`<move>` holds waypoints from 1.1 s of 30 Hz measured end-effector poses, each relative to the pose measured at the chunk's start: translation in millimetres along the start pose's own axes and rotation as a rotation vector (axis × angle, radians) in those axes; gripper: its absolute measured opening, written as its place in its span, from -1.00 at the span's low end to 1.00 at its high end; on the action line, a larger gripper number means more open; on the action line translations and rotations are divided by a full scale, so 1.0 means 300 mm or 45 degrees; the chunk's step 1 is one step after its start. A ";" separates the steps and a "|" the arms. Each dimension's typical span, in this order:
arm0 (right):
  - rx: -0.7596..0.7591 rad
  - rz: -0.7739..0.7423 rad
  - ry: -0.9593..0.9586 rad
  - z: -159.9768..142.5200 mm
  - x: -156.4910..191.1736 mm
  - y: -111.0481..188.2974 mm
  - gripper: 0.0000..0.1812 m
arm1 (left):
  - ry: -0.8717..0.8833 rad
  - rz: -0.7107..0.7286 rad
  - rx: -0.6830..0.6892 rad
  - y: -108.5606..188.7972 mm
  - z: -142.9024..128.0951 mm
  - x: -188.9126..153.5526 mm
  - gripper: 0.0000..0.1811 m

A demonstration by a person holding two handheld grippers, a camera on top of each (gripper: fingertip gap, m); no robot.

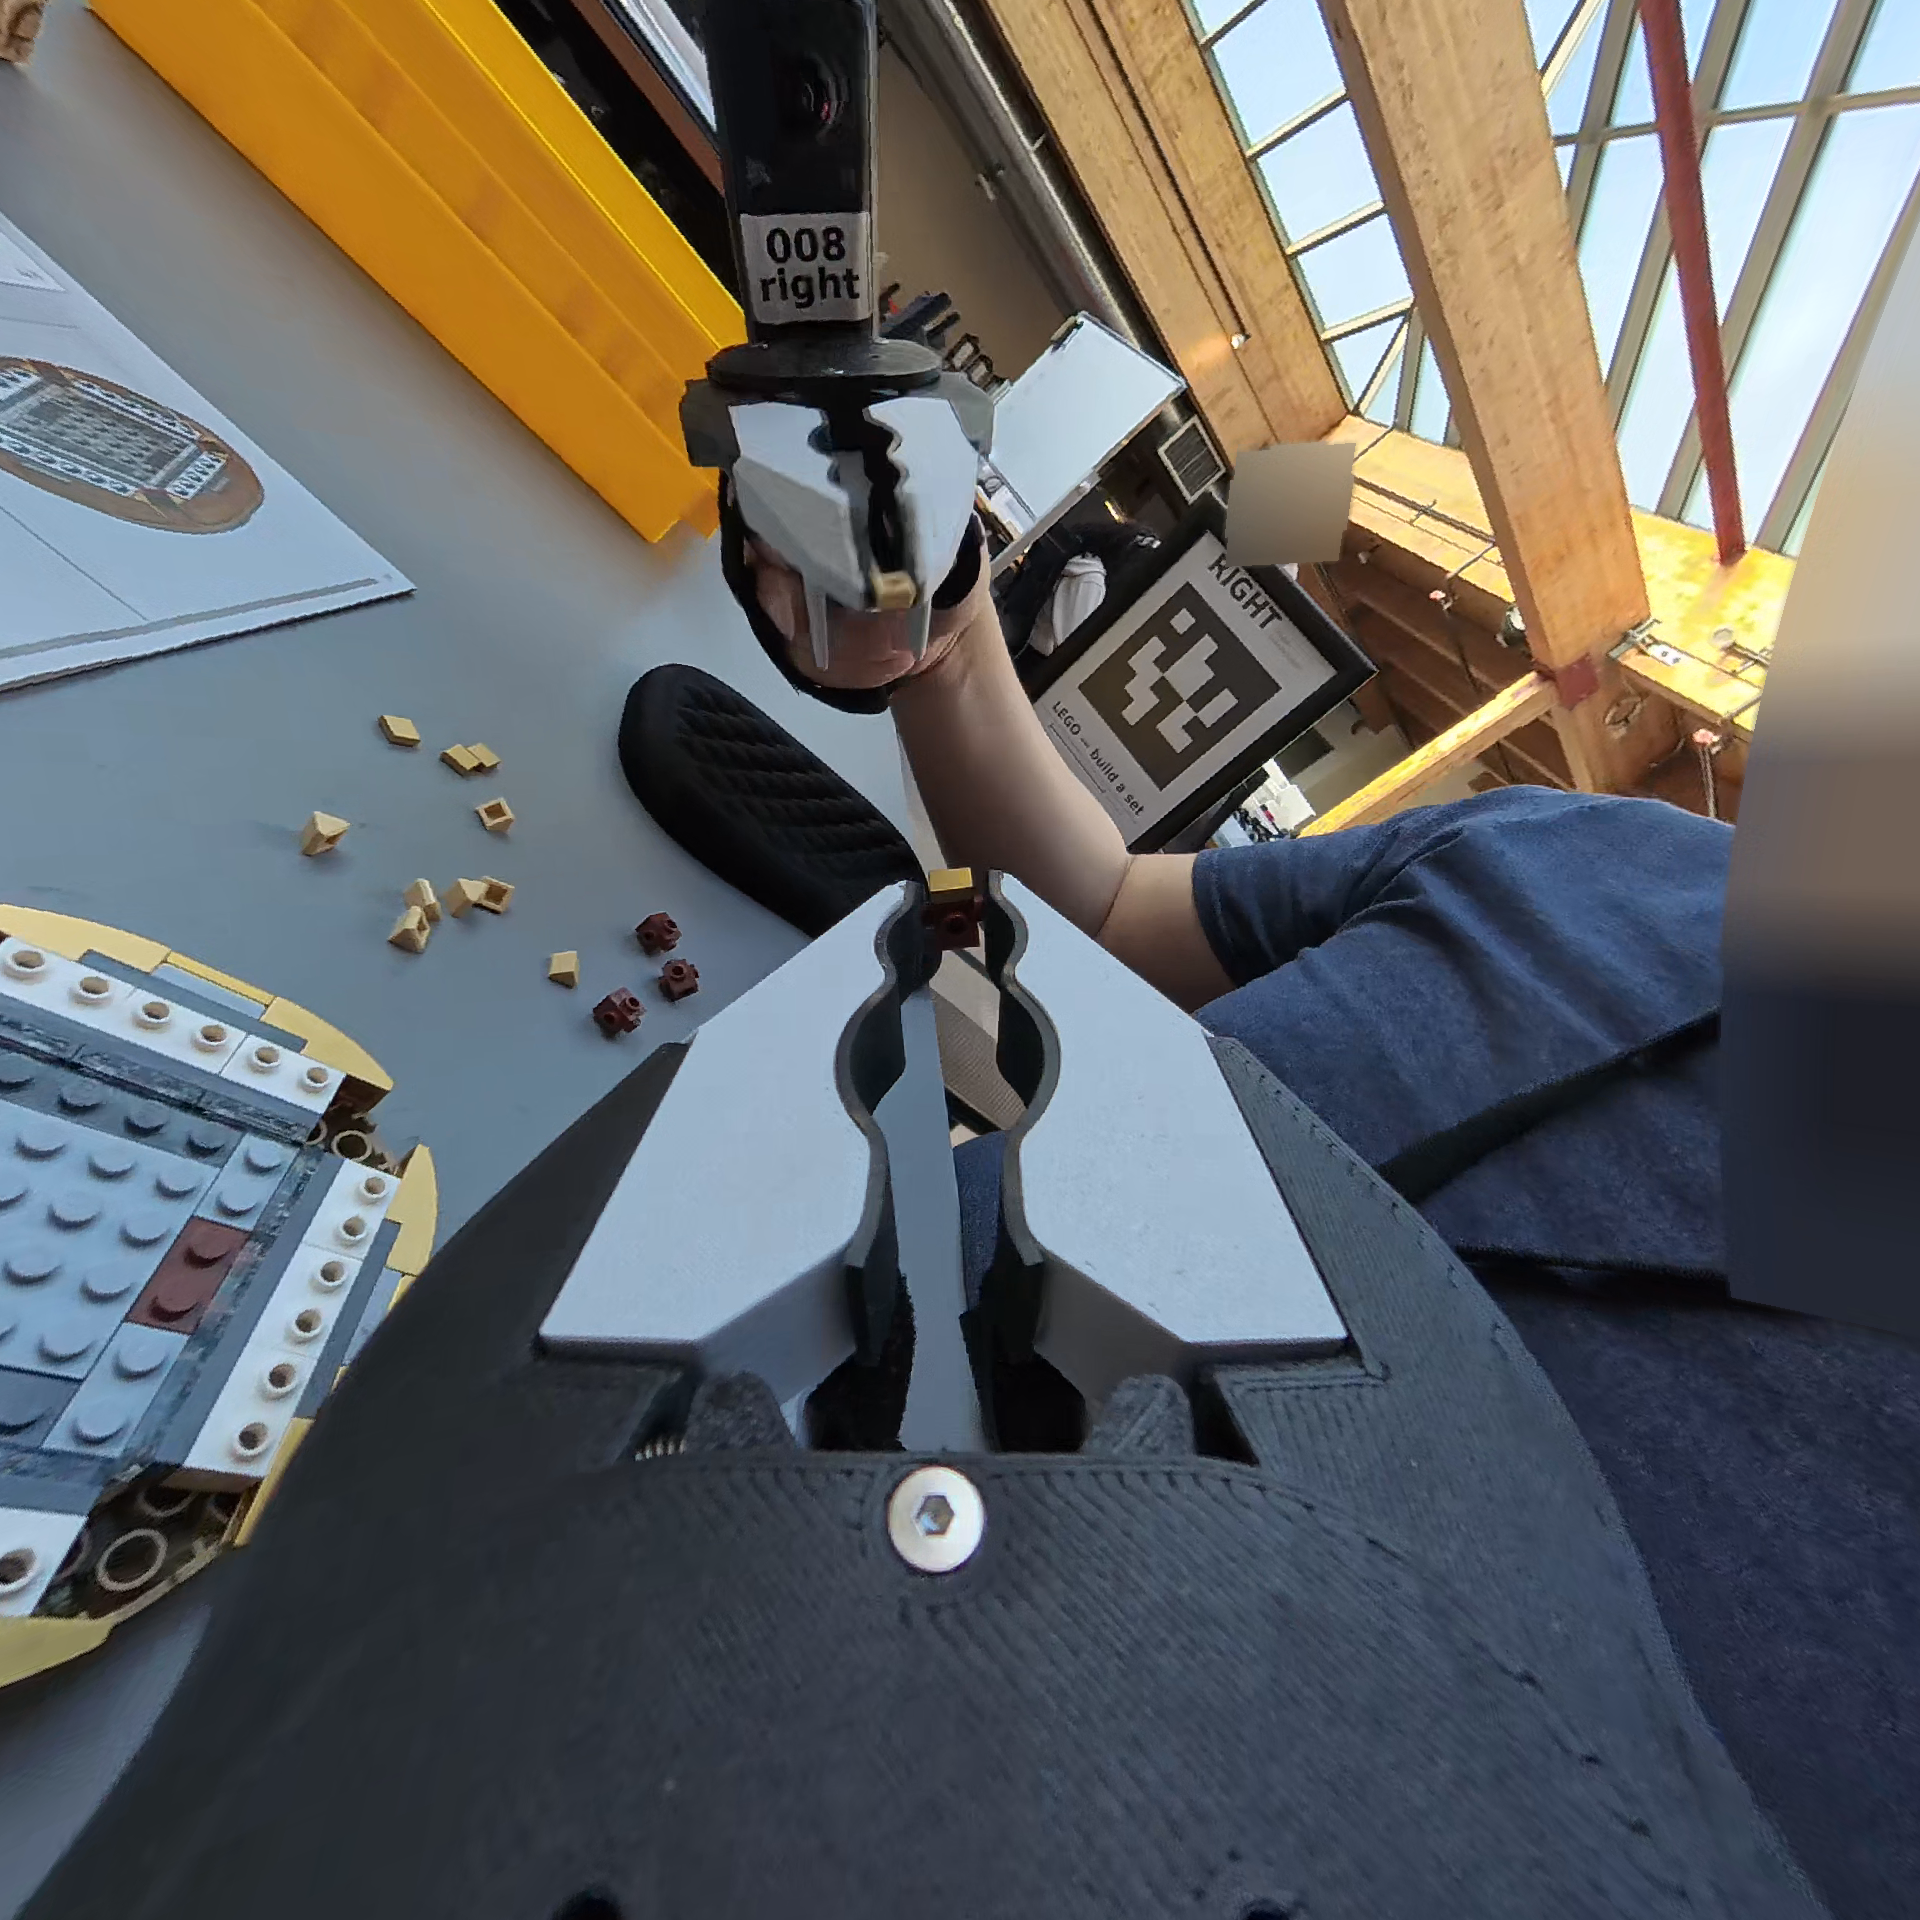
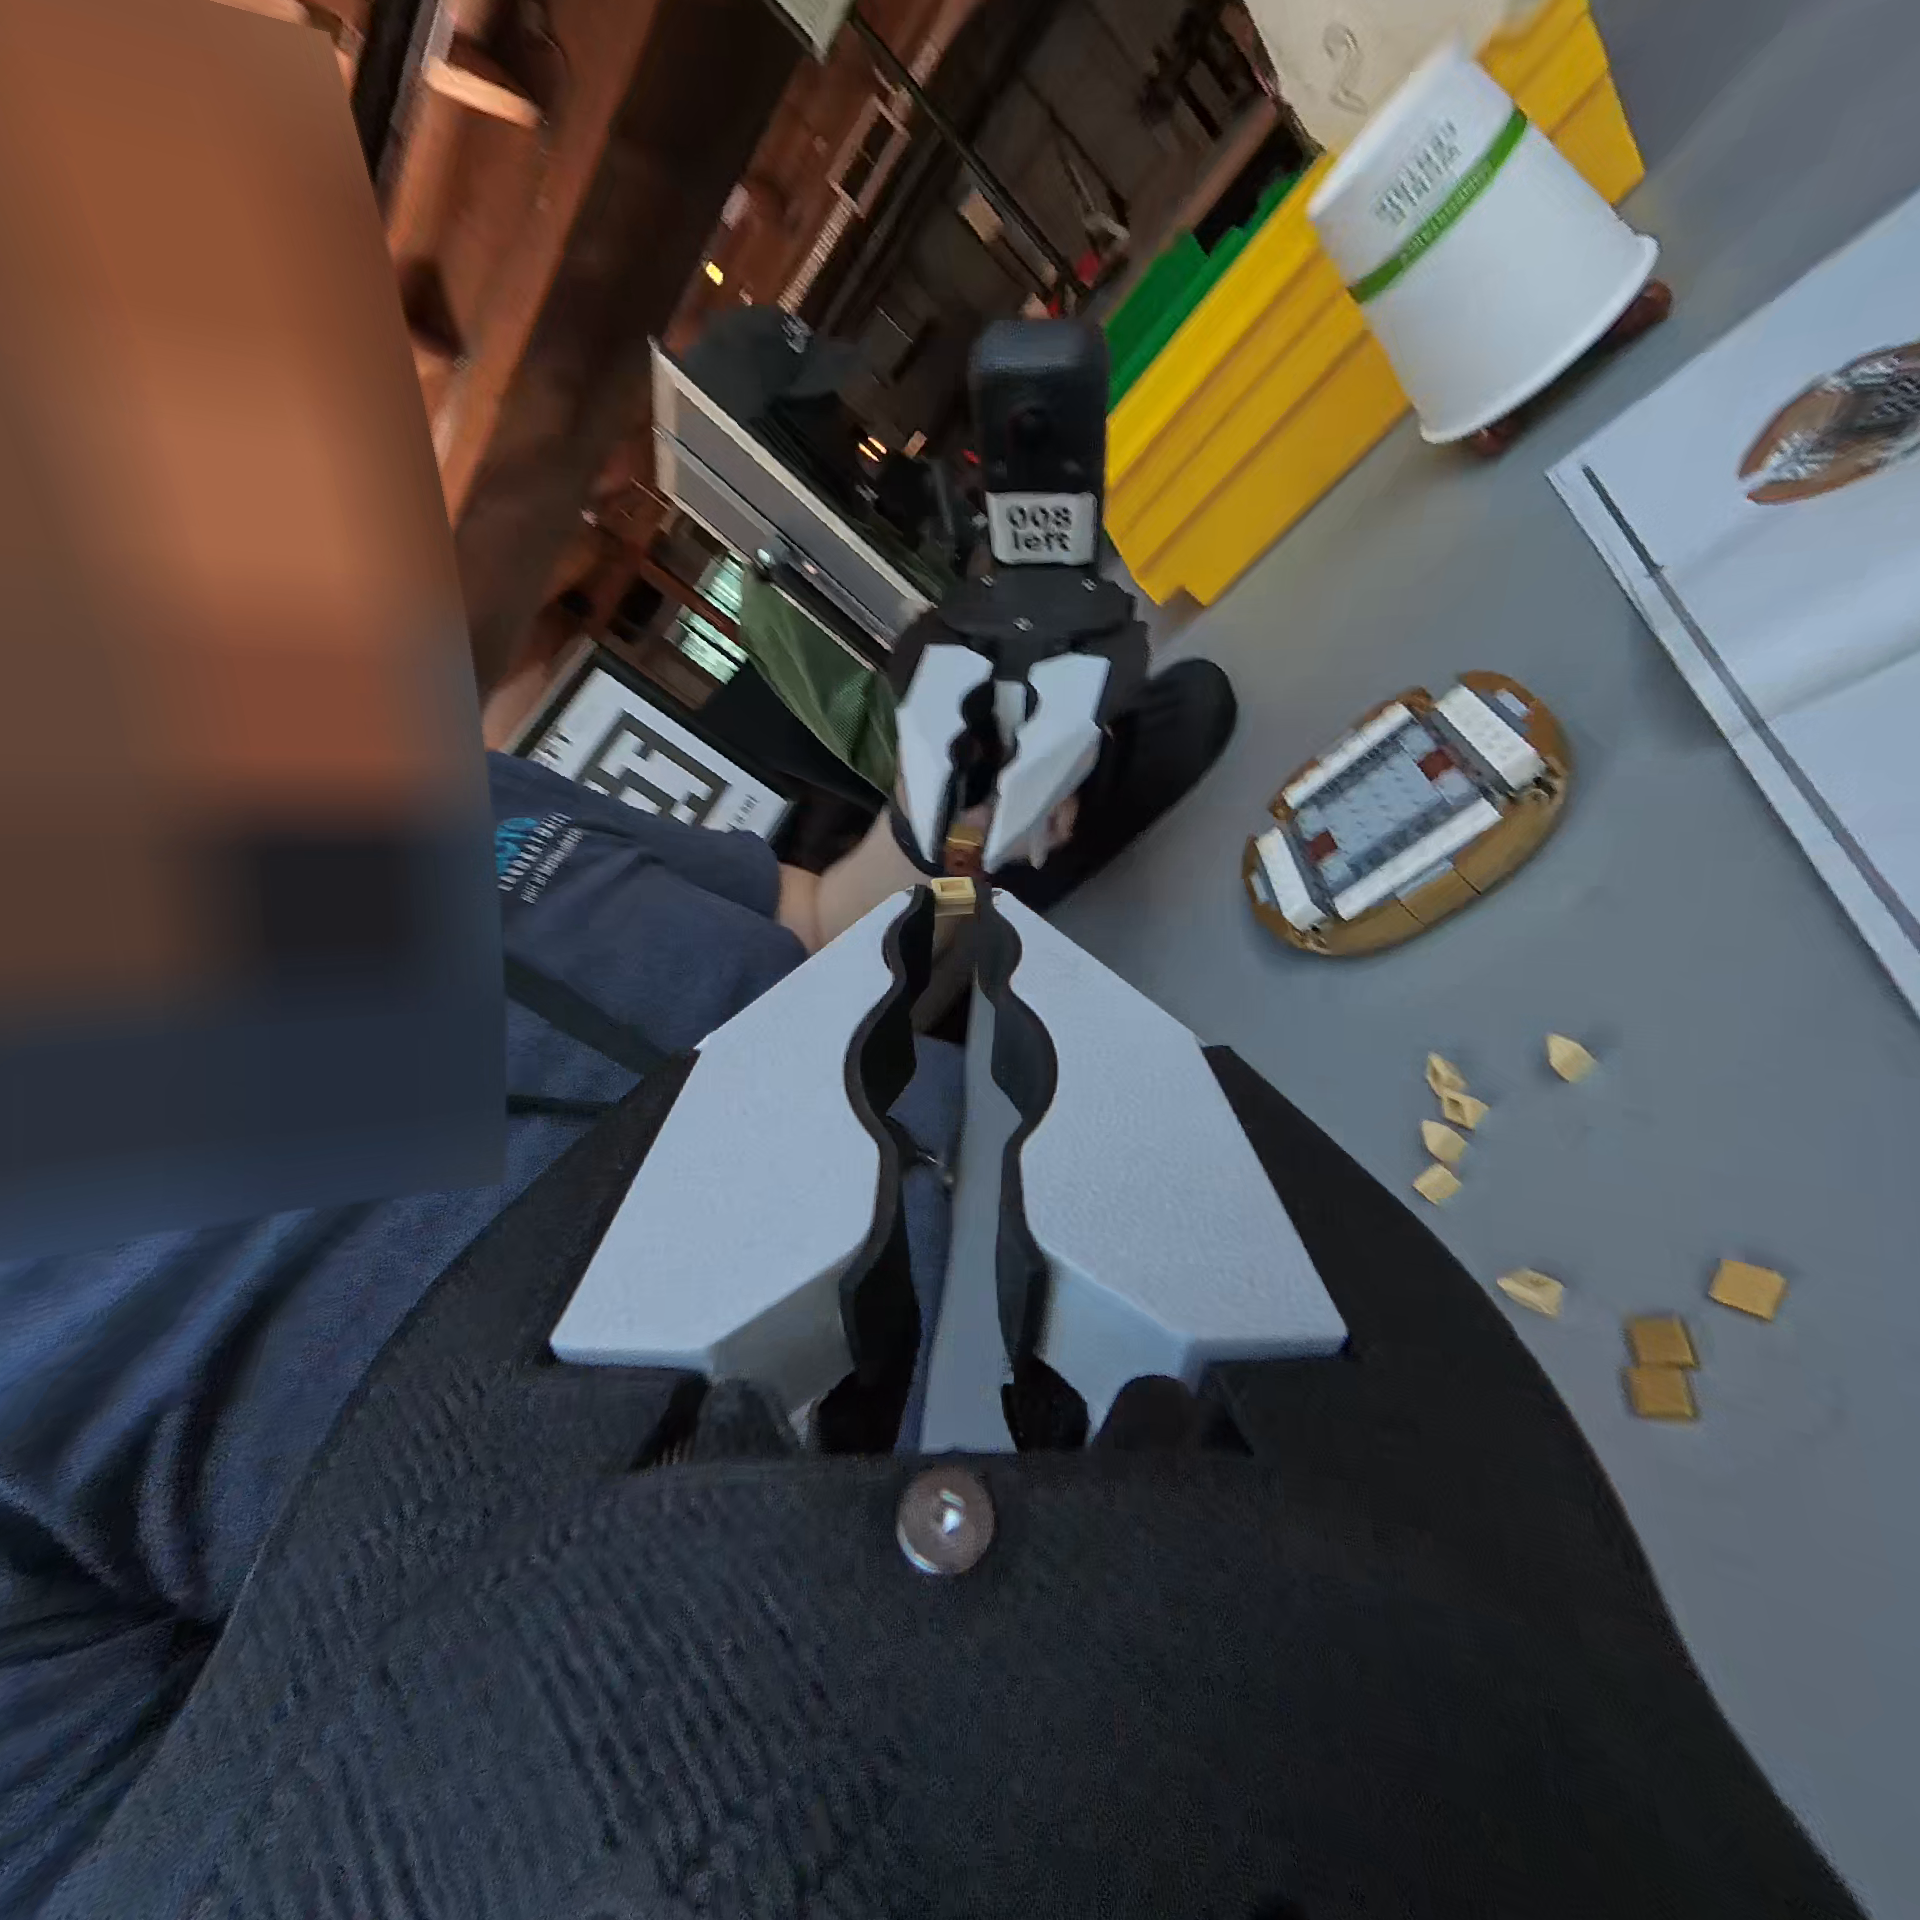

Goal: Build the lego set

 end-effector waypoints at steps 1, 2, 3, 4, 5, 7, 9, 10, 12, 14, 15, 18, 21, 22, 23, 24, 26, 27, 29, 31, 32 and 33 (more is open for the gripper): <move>0.067 -0.116 0.035 -0.020 -0.026 -0.014 -0.93 | -0.007 0.017 0.021 -0.008 -0.002 0.004 -0.90; 0.145 -0.230 0.078 -0.042 -0.049 -0.029 -0.93 | -0.022 0.042 0.043 -0.013 -0.004 0.008 -0.90; 0.231 -0.320 0.138 -0.068 -0.063 -0.050 -0.93 | -0.039 0.071 0.064 -0.015 -0.007 0.012 -0.90; 0.326 -0.412 0.213 -0.097 -0.073 -0.072 -0.93 | -0.055 0.102 0.084 -0.014 -0.010 0.016 -0.90; 0.427 -0.499 0.301 -0.127 -0.081 -0.097 -0.93 | -0.070 0.132 0.102 -0.010 -0.014 0.020 -0.89; 0.646 -0.636 0.470 -0.190 -0.092 -0.142 -0.92 | -0.086 0.174 0.138 0.001 -0.027 0.024 -0.89; 0.784 -0.695 0.581 -0.232 -0.094 -0.178 -0.93 | -0.080 0.195 0.183 0.011 -0.048 0.026 -0.89; 0.811 -0.710 0.599 -0.240 -0.093 -0.191 -0.92 | -0.083 0.207 0.206 0.014 -0.061 0.027 -0.89; 0.793 -0.743 0.651 -0.230 -0.092 -0.209 -0.93 | -0.086 0.231 0.242 0.014 -0.085 0.029 -0.89; 0.758 -0.690 0.714 -0.219 -0.068 -0.225 -0.93 | -0.086 0.221 0.245 0.006 -0.100 0.022 -0.89; 0.740 -0.669 0.704 -0.213 -0.058 -0.230 -0.93 | -0.086 0.208 0.240 0.000 -0.104 0.016 -0.89; 0.711 -0.559 0.621 -0.202 -0.030 -0.241 -0.93 | -0.069 0.147 0.226 -0.018 -0.105 -0.001 -0.89; 0.690 -0.465 0.551 -0.193 -0.008 -0.249 -0.92 | -0.052 0.083 0.213 -0.029 -0.098 -0.009 -0.89; 0.680 -0.436 0.531 -0.189 0.002 -0.252 -0.92 | -0.045 0.059 0.202 -0.031 -0.095 -0.012 -0.90; 0.674 -0.415 0.515 -0.184 0.011 -0.253 -0.92 | -0.034 0.038 0.188 -0.033 -0.091 -0.014 -0.89; 0.670 -0.404 0.500 -0.180 0.017 -0.254 -0.92 | -0.020 0.020 0.176 -0.033 -0.088 -0.015 -0.89; 0.662 -0.410 0.470 -0.169 0.021 -0.252 -0.93 | 0.001 0.002 0.166 -0.035 -0.087 -0.014 -0.90; 0.662 -0.419 0.455 -0.165 0.020 -0.251 -0.93 | 0.004 -0.001 0.170 -0.036 -0.089 -0.013 -0.89; 0.664 -0.420 0.431 -0.161 0.019 -0.250 -0.93 | 0.009 0.006 0.190 -0.040 -0.097 -0.009 -0.89; 0.668 -0.415 0.410 -0.159 0.017 -0.249 -0.93 | 0.015 0.002 0.194 -0.044 -0.101 -0.009 -0.89; 0.672 -0.410 0.409 -0.160 0.018 -0.250 -0.92 | 0.017 0.001 0.194 -0.045 -0.102 -0.008 -0.89; 0.674 -0.406 0.409 -0.161 0.017 -0.251 -0.93 | 0.016 0.004 0.196 -0.046 -0.104 -0.007 -0.89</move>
Point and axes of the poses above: each gripper's, where its closed fingertips meet, y back along the fingers, z out of its top, x = y × z across the jaws, the point moved 6 cm from there along y, back along the fingers, and after that the axes turned 9 degrees about -y, right-handed, at the moved point
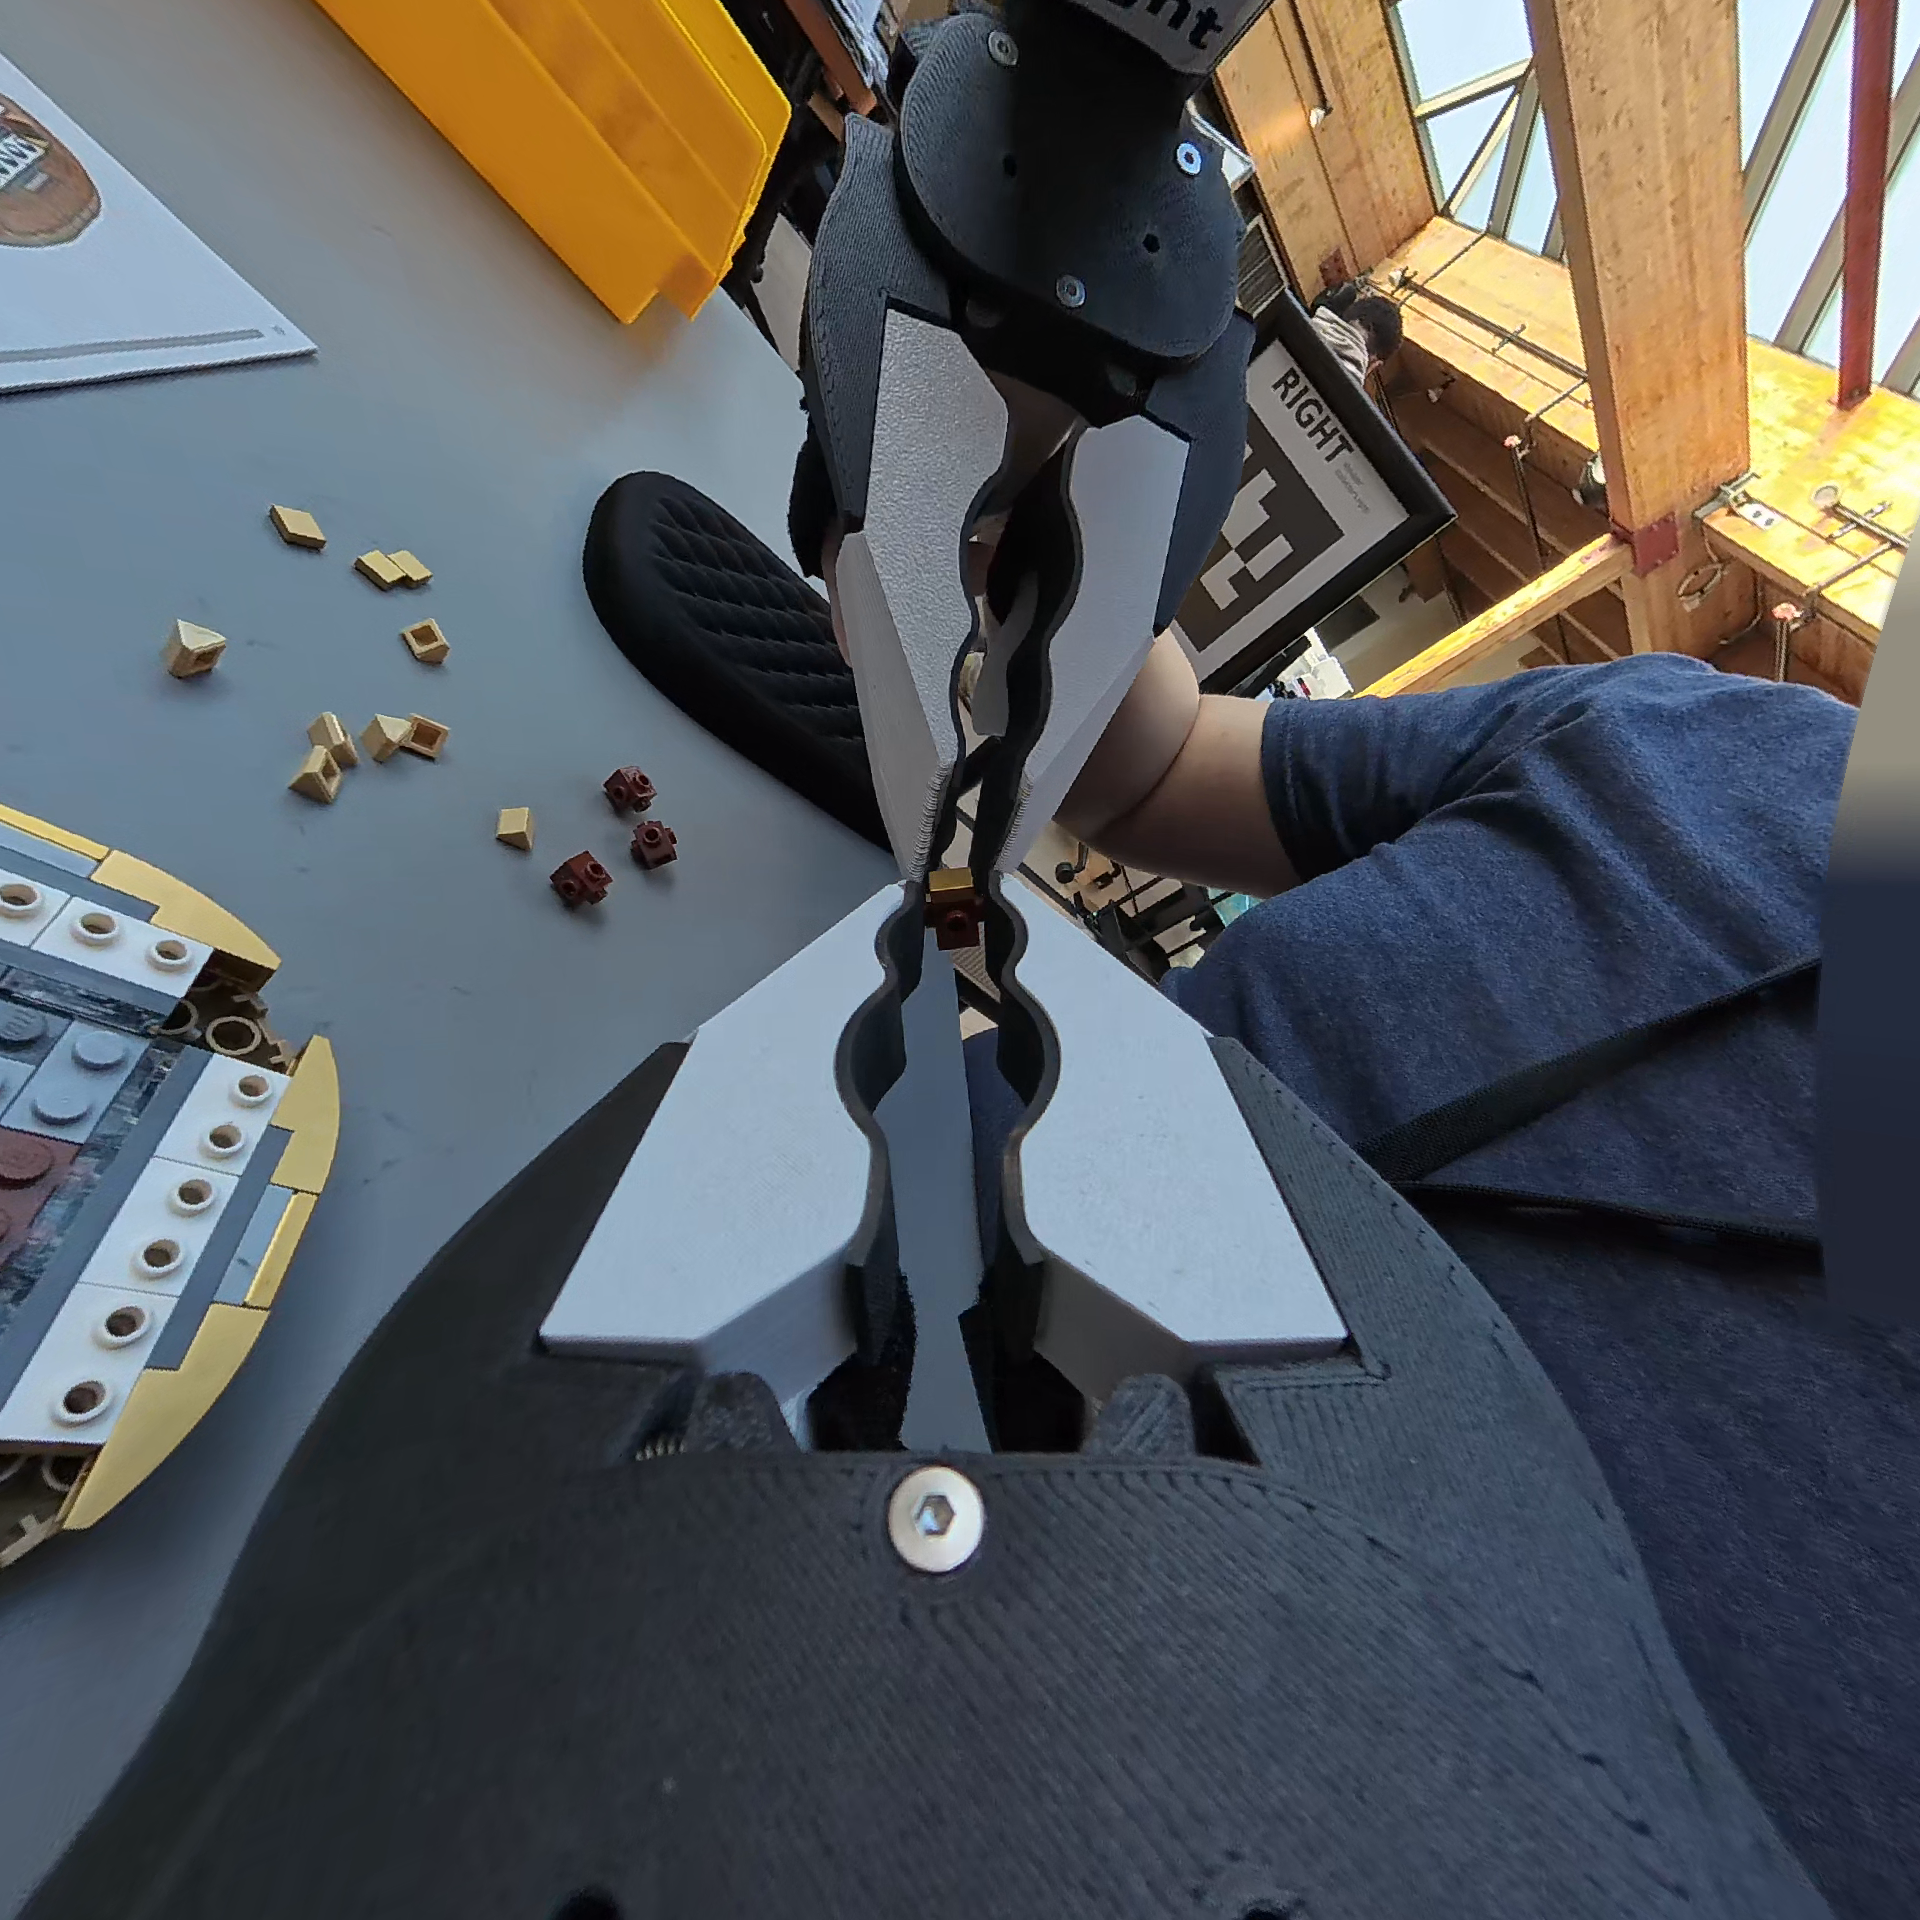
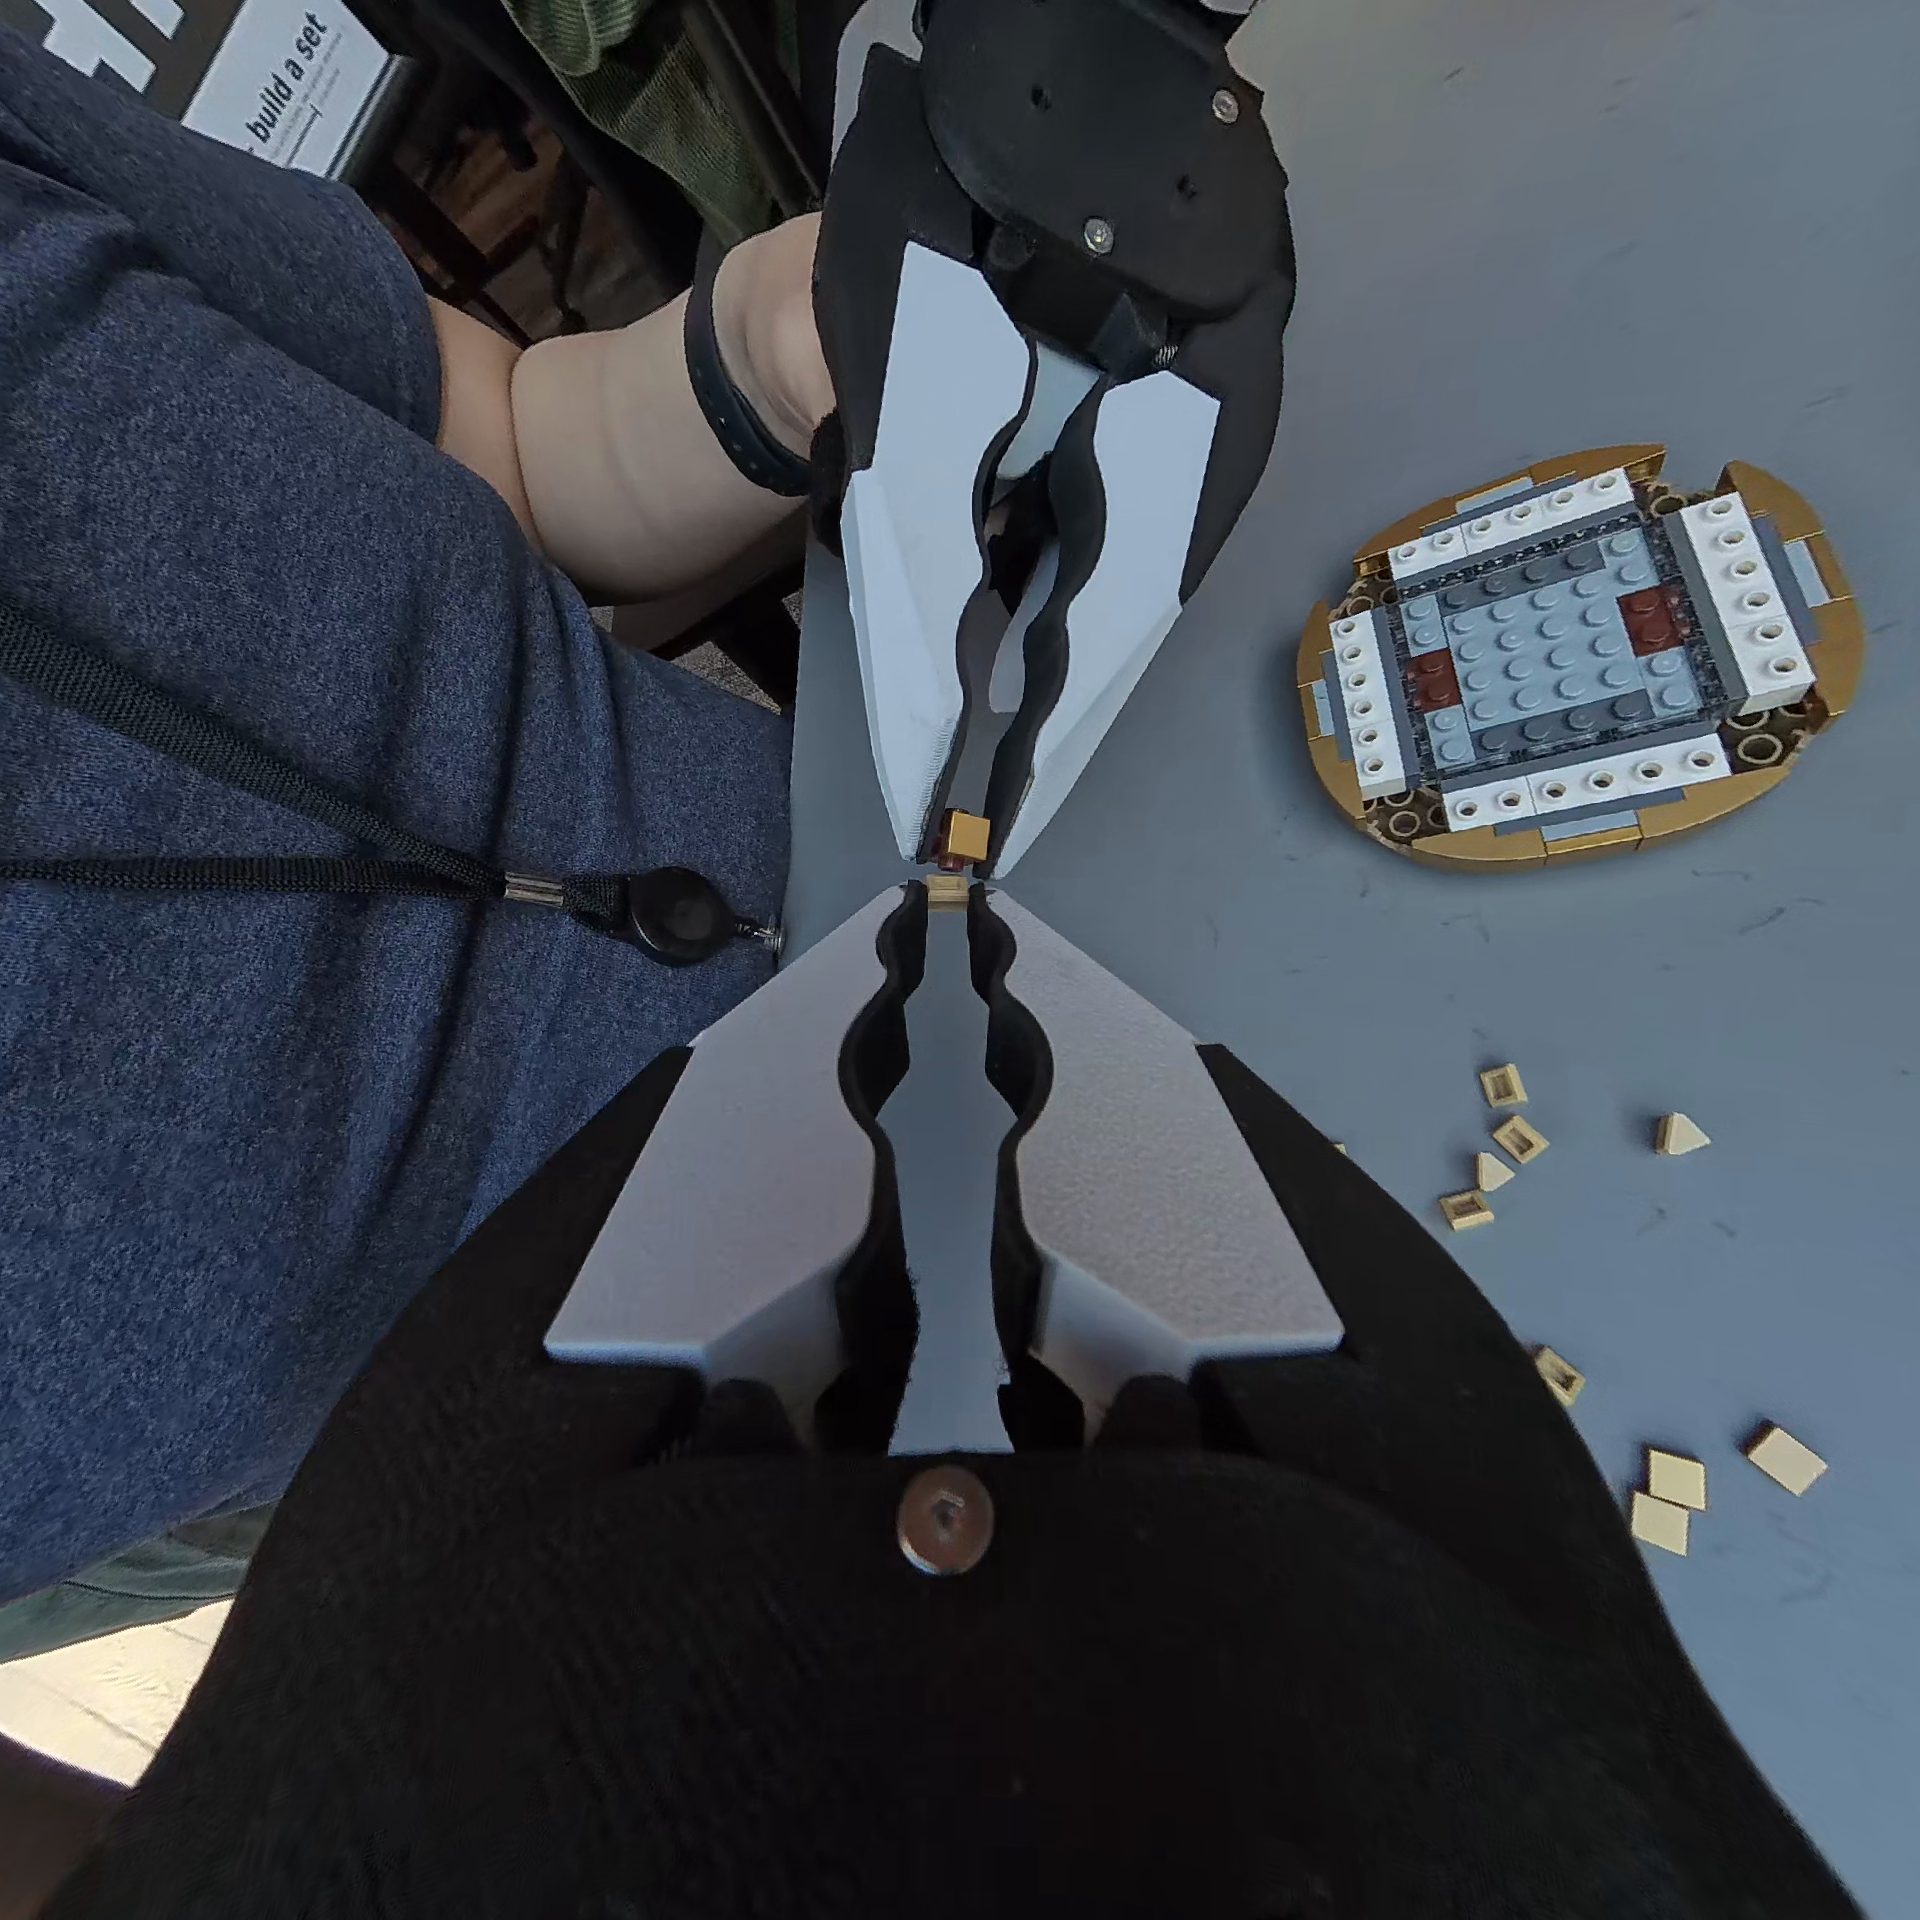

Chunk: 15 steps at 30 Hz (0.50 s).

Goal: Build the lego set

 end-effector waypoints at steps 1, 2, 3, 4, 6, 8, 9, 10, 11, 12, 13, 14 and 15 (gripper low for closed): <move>-0.003 0.000 0.000 0.001 -0.001 -0.001 -0.93 | -0.002 0.001 0.003 -0.001 -0.002 0.001 -0.89; 0.000 -0.003 -0.002 0.001 -0.003 -0.001 -0.92 | -0.003 0.001 0.000 -0.002 -0.002 0.002 -0.89; -0.003 -0.004 -0.001 0.001 -0.004 -0.002 -0.93 | -0.003 -0.001 -0.005 -0.001 -0.002 0.003 -0.89; -0.008 -0.001 -0.003 0.002 -0.005 -0.002 -0.93 | -0.001 0.002 -0.012 0.000 -0.002 0.005 -0.89; -0.026 0.005 -0.015 0.005 -0.008 0.000 -0.93 | 0.007 -0.005 -0.034 0.003 0.000 0.008 -0.89; -0.049 0.015 -0.032 0.008 -0.012 0.003 -0.93 | 0.029 -0.021 -0.061 0.007 0.003 0.012 -0.89; -0.060 0.023 -0.052 0.010 -0.014 0.004 -0.93 | 0.041 -0.029 -0.072 0.008 0.004 0.014 -0.89; -0.068 0.034 -0.073 0.011 -0.016 0.005 -0.93 | 0.051 -0.036 -0.082 0.009 0.004 0.016 -0.89; -0.077 0.048 -0.094 0.012 -0.018 0.007 -0.92 | 0.064 -0.046 -0.093 0.010 0.005 0.017 -0.89; -0.084 0.066 -0.118 0.011 -0.021 0.008 -0.92 | 0.081 -0.058 -0.102 0.010 0.005 0.019 -0.89; -0.088 0.080 -0.143 0.010 -0.024 0.008 -0.92 | 0.099 -0.066 -0.111 0.009 0.004 0.022 -0.89; -0.091 0.081 -0.159 0.006 -0.031 0.008 -0.92 | 0.114 -0.069 -0.117 0.009 0.002 0.026 -0.89; -0.095 0.077 -0.157 0.003 -0.036 0.007 -0.92 | 0.130 -0.065 -0.123 0.010 0.000 0.032 -0.89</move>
Point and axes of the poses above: each gripper's, where its closed fingertips meet, y back along the fingers, z out of its top, x = y × z across the jaws, the point moved 6 cm from there along y, back along the fingers, and after that the axes turned 9 degrees about -y, right-handed, at the moved point
